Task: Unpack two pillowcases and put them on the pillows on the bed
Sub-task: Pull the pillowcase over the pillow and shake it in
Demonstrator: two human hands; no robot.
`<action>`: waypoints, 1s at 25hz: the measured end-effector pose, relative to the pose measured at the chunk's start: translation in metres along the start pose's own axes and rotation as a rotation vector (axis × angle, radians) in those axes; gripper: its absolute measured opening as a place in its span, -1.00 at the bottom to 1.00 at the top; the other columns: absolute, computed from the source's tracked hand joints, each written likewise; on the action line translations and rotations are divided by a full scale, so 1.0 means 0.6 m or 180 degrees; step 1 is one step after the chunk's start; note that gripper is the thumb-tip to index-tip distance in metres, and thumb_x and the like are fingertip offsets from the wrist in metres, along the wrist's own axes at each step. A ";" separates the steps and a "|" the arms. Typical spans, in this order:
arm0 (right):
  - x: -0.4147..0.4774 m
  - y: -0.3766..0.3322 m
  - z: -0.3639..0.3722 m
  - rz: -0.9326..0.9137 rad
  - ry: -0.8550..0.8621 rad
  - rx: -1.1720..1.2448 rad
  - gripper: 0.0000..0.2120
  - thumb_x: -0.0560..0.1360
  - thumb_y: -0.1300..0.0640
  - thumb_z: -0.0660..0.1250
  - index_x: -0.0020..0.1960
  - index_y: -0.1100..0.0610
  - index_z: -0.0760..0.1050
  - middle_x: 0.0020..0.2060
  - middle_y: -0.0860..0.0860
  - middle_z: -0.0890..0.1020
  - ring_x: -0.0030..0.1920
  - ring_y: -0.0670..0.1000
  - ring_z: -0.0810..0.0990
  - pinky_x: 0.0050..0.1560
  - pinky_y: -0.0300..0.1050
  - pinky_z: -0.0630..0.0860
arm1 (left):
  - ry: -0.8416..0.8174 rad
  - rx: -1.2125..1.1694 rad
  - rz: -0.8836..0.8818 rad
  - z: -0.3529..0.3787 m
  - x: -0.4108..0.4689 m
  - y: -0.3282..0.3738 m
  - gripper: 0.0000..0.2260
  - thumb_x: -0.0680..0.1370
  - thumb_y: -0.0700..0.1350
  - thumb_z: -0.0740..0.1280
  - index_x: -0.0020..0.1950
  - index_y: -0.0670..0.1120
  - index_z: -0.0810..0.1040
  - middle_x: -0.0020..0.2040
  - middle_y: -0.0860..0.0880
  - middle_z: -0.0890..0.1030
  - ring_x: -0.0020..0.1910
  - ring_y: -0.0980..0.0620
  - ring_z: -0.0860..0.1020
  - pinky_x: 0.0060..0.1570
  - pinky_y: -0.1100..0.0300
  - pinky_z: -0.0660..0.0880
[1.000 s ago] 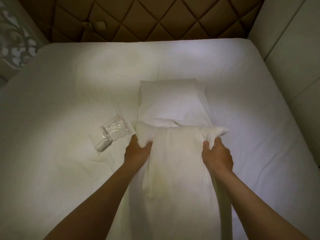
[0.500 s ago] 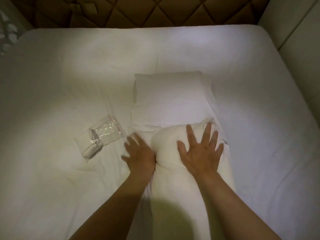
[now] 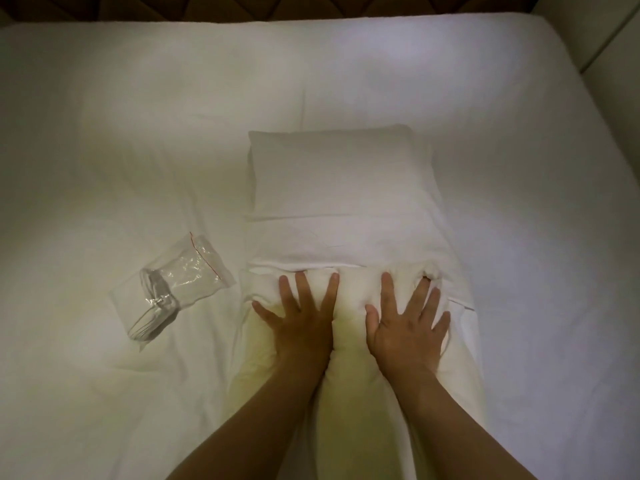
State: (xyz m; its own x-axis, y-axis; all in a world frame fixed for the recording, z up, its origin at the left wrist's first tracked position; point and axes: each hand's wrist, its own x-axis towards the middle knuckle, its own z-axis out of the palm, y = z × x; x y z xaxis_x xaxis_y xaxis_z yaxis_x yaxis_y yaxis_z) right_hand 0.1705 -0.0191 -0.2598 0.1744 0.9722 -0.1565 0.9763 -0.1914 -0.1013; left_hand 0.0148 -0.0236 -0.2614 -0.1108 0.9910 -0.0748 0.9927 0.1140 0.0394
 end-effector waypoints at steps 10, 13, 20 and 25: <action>0.017 0.008 -0.011 -0.0108 -0.0105 0.0016 -0.39 0.58 -0.33 -0.26 0.56 -0.18 -0.32 0.56 0.27 -0.15 0.55 0.31 -0.07 0.45 0.38 0.03 | -0.0428 0.0088 -0.0044 -0.042 0.016 -0.007 -0.17 0.55 -0.18 0.20 0.51 0.29 -0.34 0.60 -0.14 0.00 0.56 -0.26 -0.04 0.24 -0.60 -0.11; 0.008 0.025 -0.032 -0.0182 -0.0371 0.0190 -0.42 0.57 -0.29 -0.30 0.53 -0.21 -0.41 0.56 0.24 -0.23 0.56 0.26 -0.13 0.49 0.32 -0.02 | -0.0834 -0.0177 -0.0144 -0.134 0.013 0.004 -0.33 0.54 0.10 0.06 0.50 0.33 -0.31 0.61 -0.02 -0.02 0.58 -0.12 -0.11 0.31 -0.50 -0.26; -0.048 0.099 -0.081 -0.0290 0.0624 0.1071 -0.55 0.52 -0.10 0.00 0.23 0.02 0.52 0.16 0.18 0.57 -0.01 0.23 0.58 -0.07 0.08 0.54 | -0.1048 -0.0155 0.0319 -0.153 -0.106 0.089 -0.14 0.28 0.63 0.01 0.38 0.46 -0.44 0.48 -0.04 -0.55 0.44 -0.36 -0.46 0.23 -0.55 -0.33; -0.020 0.098 -0.142 -0.0115 0.0425 0.0722 -0.78 0.56 -0.01 0.01 -0.07 0.05 0.39 -0.25 0.01 0.62 -0.21 0.11 0.59 -0.04 0.01 0.41 | -0.1169 0.0123 0.0402 -0.105 -0.101 0.076 -0.18 0.29 0.64 -0.09 0.35 0.43 -0.51 0.54 -0.06 -0.44 0.47 -0.38 -0.38 0.18 -0.58 -0.34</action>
State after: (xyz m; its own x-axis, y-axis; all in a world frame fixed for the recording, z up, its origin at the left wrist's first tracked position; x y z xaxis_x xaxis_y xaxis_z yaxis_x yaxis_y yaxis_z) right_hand 0.2365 -0.0304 -0.1798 0.1701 0.9852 -0.0192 0.9310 -0.1671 -0.3245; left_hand 0.0637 -0.0743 -0.1924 0.0298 0.9053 -0.4238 0.9993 -0.0169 0.0340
